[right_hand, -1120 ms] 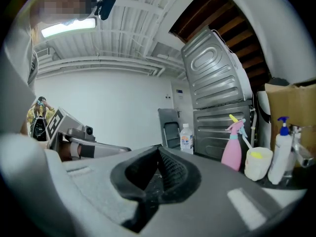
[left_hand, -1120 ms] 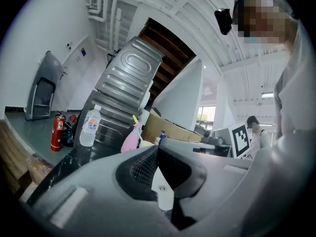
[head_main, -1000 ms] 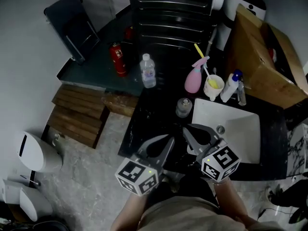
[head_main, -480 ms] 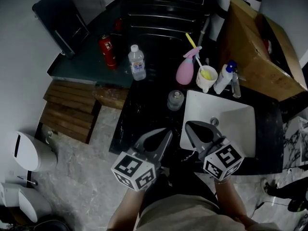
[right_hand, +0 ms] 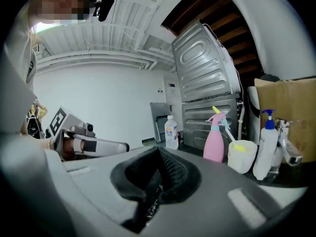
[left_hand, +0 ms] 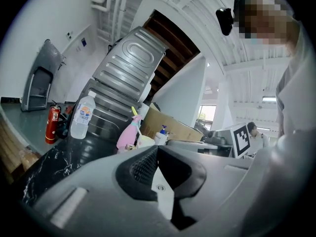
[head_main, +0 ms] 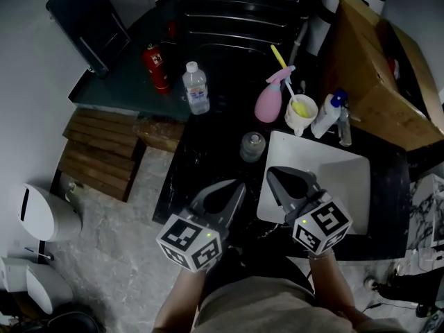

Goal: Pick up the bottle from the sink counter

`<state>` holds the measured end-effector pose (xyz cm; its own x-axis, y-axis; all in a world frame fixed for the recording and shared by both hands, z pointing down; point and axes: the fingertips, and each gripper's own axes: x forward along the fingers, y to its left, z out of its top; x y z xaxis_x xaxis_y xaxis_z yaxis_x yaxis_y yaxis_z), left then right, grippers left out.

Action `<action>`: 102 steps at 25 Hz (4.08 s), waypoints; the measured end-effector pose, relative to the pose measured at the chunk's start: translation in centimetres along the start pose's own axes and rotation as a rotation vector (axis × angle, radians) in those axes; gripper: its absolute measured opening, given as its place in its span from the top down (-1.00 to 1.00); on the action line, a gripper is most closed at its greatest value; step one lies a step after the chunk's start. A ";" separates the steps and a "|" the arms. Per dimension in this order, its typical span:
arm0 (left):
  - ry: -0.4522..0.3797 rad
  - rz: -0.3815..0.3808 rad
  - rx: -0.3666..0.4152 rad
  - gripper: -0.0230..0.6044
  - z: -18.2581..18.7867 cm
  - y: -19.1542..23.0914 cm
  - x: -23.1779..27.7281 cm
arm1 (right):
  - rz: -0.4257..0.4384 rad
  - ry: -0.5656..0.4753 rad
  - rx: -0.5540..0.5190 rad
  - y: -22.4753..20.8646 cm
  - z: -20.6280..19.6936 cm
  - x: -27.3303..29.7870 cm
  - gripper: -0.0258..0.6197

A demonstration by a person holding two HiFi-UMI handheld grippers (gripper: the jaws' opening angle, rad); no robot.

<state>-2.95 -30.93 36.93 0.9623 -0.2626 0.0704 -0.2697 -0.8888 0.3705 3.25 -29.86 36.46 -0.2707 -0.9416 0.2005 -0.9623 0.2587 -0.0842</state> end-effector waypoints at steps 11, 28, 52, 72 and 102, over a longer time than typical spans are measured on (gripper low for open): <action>-0.008 0.052 -0.021 0.91 0.5 2.8 2.6 | 0.035 0.023 0.010 -3.5 0.1 2.5 0.91; 0.026 0.108 -0.070 0.91 -1.2 6.0 5.2 | 0.115 0.098 0.026 -5.8 -2.4 5.2 0.91; 0.087 0.104 -0.121 0.91 -4.4 7.9 8.0 | 0.110 0.204 0.044 -8.5 -7.0 8.2 0.18; 0.082 0.099 -0.200 0.91 -4.3 8.9 8.3 | 0.161 0.295 -0.044 -7.7 -9.8 12.4 -0.05; 0.091 0.071 -0.219 0.91 -4.3 9.3 7.5 | 0.196 0.330 -0.081 -6.6 -10.6 16.4 -0.28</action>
<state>1.92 -39.61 44.88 0.9431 -0.2777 0.1829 -0.3322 -0.7640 0.5531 4.90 -44.76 50.70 -0.4308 -0.7561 0.4926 -0.8870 0.4552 -0.0769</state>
